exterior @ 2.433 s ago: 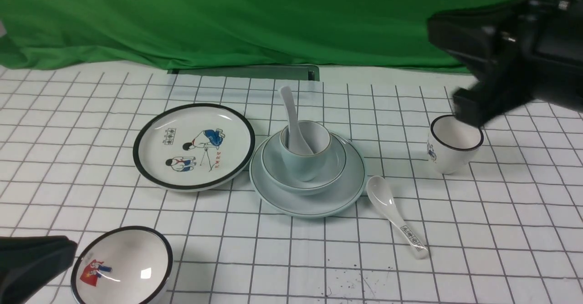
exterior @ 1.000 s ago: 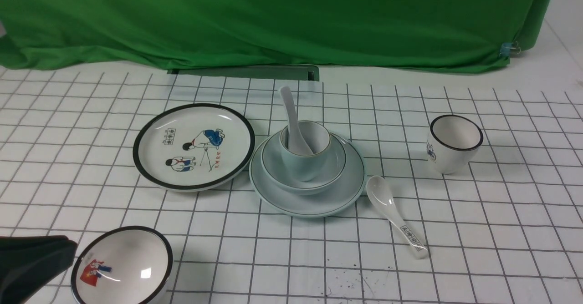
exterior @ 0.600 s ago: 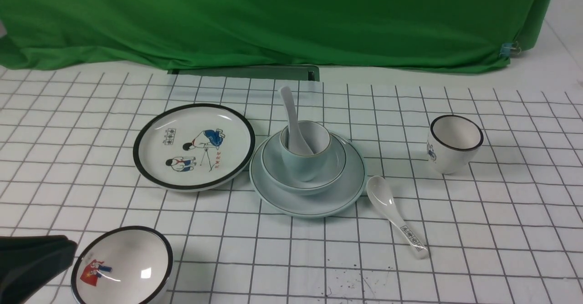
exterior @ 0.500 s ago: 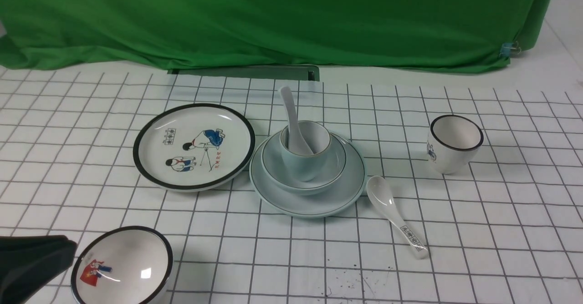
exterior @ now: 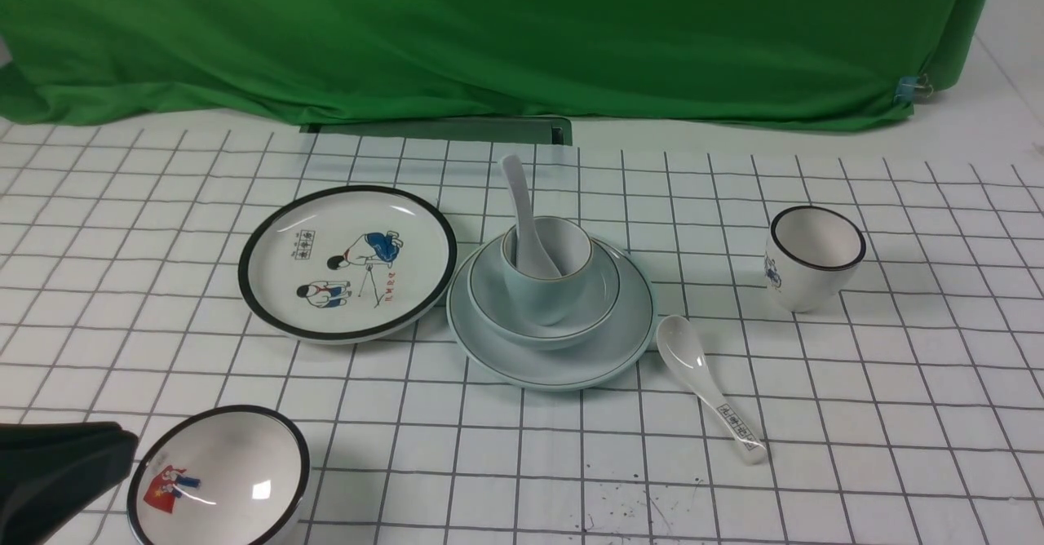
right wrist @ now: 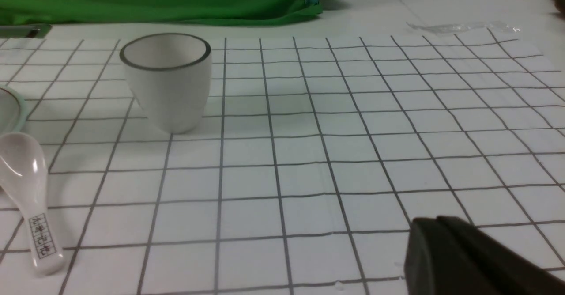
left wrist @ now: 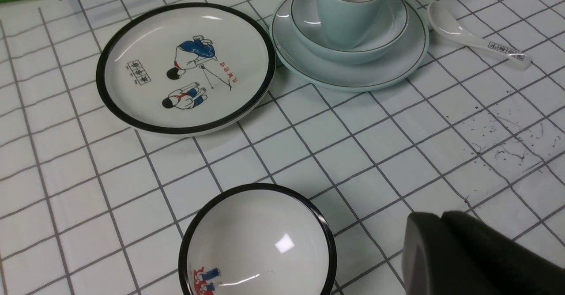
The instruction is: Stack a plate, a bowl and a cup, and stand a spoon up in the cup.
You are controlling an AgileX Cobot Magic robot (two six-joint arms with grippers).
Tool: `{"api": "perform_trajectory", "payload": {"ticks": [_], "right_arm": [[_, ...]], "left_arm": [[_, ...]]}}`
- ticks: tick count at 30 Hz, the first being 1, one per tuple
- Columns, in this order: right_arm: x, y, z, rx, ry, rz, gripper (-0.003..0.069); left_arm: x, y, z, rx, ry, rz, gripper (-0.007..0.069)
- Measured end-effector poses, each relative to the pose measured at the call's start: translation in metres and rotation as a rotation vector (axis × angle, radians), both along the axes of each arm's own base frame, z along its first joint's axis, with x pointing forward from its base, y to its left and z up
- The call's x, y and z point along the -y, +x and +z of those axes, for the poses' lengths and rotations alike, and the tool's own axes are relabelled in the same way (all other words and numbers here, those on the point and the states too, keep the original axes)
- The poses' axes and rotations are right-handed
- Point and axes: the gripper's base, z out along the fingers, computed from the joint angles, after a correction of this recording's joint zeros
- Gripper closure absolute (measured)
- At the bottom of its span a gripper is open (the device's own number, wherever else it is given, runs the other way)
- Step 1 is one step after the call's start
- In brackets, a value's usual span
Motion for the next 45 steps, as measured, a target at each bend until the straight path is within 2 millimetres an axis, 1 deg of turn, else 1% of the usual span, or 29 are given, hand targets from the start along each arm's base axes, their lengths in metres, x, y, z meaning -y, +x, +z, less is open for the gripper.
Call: {"api": "perform_trajectory", "payload": {"ticks": [17,19,22,25,26,27,28,29,31,35,36,37,38,43,45], "right_arm": [[0.0,0.0,0.0,0.001,0.0,0.0,0.0608],[0.0,0.0,0.0,0.001,0.0,0.0,0.0603],[0.0,0.0,0.0,0.0,0.0,0.0,0.0585],[0.0,0.0,0.0,0.0,0.0,0.0,0.0578],[0.0,0.0,0.0,0.0,0.0,0.0,0.0578],[0.0,0.0,0.0,0.0,0.0,0.0,0.0573],[0.0,0.0,0.0,0.0,0.0,0.0,0.0569],[0.0,0.0,0.0,0.0,0.0,0.0,0.0566],[0.0,0.0,0.0,0.0,0.0,0.0,0.056],[0.0,0.0,0.0,0.0,0.0,0.0,0.0545],[0.0,0.0,0.0,0.0,0.0,0.0,0.0544],[0.0,0.0,0.0,0.0,0.0,0.0,0.0537],[0.0,0.0,0.0,0.0,0.0,0.0,0.0536],[0.0,0.0,0.0,0.001,0.0,-0.004,0.0521],[0.0,0.0,0.0,0.002,0.0,-0.005,0.0518]], "left_arm": [[0.0,0.001,-0.002,0.0,0.002,0.001,0.0653],[0.0,0.002,-0.004,0.026,-0.005,0.006,0.0653],[-0.003,0.005,-0.009,0.181,-0.089,0.06,0.0653],[-0.011,0.006,-0.02,0.353,-0.162,0.155,0.0653],[-0.011,0.006,-0.021,0.364,-0.166,0.162,0.0653],[-0.018,0.005,-0.034,0.464,-0.194,0.232,0.0653],[-0.021,0.004,-0.041,0.5,-0.201,0.265,0.0653],[-0.025,0.003,-0.052,0.541,-0.203,0.313,0.0653],[-0.03,0.0,-0.068,0.576,-0.195,0.373,0.0653],[-0.038,-0.007,-0.109,0.576,-0.15,0.479,0.0653],[-0.038,-0.008,-0.111,0.575,-0.147,0.486,0.0653],[-0.04,-0.011,-0.118,0.572,-0.141,0.51,0.0653],[-0.04,-0.011,-0.118,0.57,-0.142,0.512,0.0653],[-0.04,-0.013,-0.134,0.423,-0.133,0.551,0.0653],[-0.04,-0.014,-0.136,0.392,-0.132,0.551,0.0653]]}}
